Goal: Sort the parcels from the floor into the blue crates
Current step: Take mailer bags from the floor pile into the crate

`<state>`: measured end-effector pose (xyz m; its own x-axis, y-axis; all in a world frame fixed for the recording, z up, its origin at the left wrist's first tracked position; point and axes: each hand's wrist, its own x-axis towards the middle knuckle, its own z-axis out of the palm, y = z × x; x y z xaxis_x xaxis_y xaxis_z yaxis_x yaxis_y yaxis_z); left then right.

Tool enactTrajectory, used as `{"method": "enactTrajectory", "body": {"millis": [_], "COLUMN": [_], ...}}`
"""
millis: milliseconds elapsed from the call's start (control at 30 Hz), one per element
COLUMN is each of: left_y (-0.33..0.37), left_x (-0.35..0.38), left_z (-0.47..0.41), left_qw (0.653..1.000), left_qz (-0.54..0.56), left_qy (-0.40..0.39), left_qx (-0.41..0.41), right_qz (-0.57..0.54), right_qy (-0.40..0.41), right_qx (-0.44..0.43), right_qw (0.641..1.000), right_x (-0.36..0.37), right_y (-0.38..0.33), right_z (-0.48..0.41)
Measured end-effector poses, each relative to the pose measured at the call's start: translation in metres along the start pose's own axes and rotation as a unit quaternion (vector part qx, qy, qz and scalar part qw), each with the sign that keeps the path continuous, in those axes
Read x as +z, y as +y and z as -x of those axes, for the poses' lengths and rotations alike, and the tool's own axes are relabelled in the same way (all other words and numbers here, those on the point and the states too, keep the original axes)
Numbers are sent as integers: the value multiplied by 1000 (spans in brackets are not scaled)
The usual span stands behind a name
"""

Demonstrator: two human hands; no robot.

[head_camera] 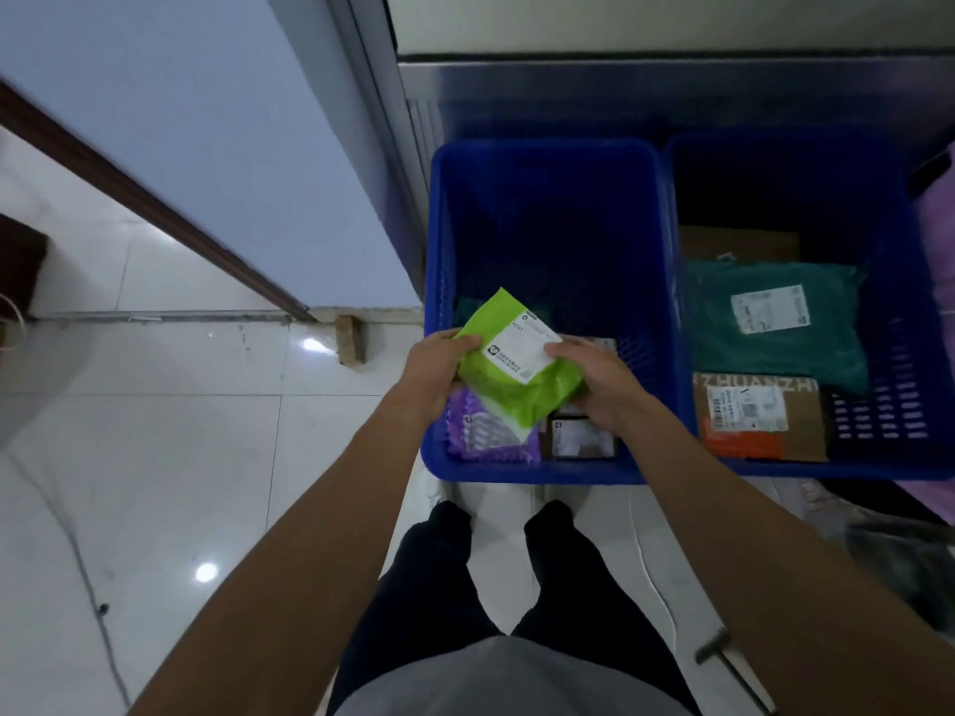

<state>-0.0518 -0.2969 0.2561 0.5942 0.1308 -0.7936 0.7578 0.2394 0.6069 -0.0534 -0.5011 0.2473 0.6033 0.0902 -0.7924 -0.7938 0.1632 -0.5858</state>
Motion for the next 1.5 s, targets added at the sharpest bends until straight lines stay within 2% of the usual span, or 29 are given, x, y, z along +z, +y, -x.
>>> {"method": "enactTrajectory", "body": {"millis": [100, 200, 333, 433, 667, 767, 867, 1067, 1200, 1367, 1500], "left_y": [-25, -60, -102, -129, -160, -160, -154, -131, -105, -72, -49], "left_x": [1, -2, -2, -2, -2, -1, 2, 19, 32, 43, 40], "left_z": [-25, -56, -84, -96, -120, -122, -118, -89, -57, -14, 24], "left_qw": [998, 986, 941, 916, 894, 865, 841, 858, 856, 864, 883], "left_qz": [-43, -144, -314, -382, -435, -495, -536, -512, -517, -503, -465], "left_qy": [48, 84, 127, 119, 87, 48, 43, -3, -18, 27, 57], "left_qx": [-13, 2, 15, -9, -63, -69, -53, -31, -25, 9, 16], "right_qz": [-27, -18, 35, 109, 186, 247, 293, 351, 363, 395, 465], "right_qy": [21, 31, 26, 30, 15, 7, 19, 19, 4, -11, -32], "right_qx": [29, 53, 94, 115, 145, 154, 154, 135, 112, 111, 90], "right_qw": [999, 998, 995, 987, 972, 957, 943, 926, 925, 912, 880], "right_x": [-15, -22, -21, -18, -6, -3, -4, -5, -6, -6, -1], "right_y": [15, 36, 69, 94, 120, 127, 128, 95, 62, 37, 21], "right_z": [-27, -58, -92, -107, -133, -135, -132, -103, -72, -38, -9]}}
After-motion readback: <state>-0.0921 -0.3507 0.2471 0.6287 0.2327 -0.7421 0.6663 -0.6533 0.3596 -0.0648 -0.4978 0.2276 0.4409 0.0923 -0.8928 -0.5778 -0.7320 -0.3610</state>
